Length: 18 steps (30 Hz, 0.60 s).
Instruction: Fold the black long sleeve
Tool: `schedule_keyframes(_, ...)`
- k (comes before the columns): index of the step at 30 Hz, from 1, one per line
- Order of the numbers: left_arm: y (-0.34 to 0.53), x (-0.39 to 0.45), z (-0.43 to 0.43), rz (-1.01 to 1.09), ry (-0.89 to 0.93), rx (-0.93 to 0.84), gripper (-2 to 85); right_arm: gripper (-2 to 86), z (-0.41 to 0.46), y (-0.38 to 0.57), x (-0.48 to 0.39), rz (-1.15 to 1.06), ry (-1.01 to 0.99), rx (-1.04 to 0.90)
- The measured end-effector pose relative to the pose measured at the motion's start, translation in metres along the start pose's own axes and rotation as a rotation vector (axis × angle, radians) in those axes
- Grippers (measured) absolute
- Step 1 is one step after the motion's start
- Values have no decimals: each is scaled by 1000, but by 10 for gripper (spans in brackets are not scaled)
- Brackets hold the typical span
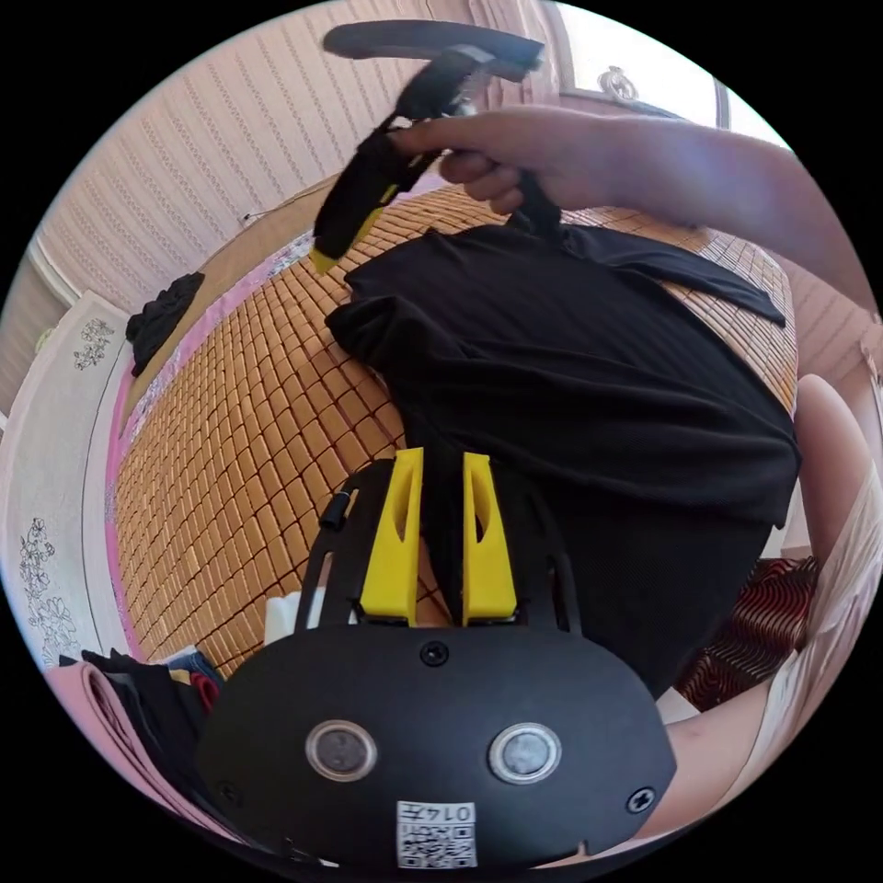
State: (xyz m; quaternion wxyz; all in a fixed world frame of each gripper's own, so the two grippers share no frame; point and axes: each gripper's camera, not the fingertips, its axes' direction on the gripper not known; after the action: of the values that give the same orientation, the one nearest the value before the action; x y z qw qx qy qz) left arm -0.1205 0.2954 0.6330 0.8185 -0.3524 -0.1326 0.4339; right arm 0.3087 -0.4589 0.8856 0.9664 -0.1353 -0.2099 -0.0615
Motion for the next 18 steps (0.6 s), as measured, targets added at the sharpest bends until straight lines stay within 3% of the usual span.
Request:
schedule_keyframes(5,-2,-21,9,-56,100,30,-4,13,80,-30,21,48,15,-300)
schedule_keyframes(10,12,-58,9,-210,147,86,-9,2,61,-30,36,128,-60,-100)
schedule_keyframes(14,12,-72,26,-324,217,54,-4,44,87,-25,47,174,-27,-209)
schedule_keyframes(18,5,-73,25,-363,217,27,29,84,66,-7,54,172,-51,-128)
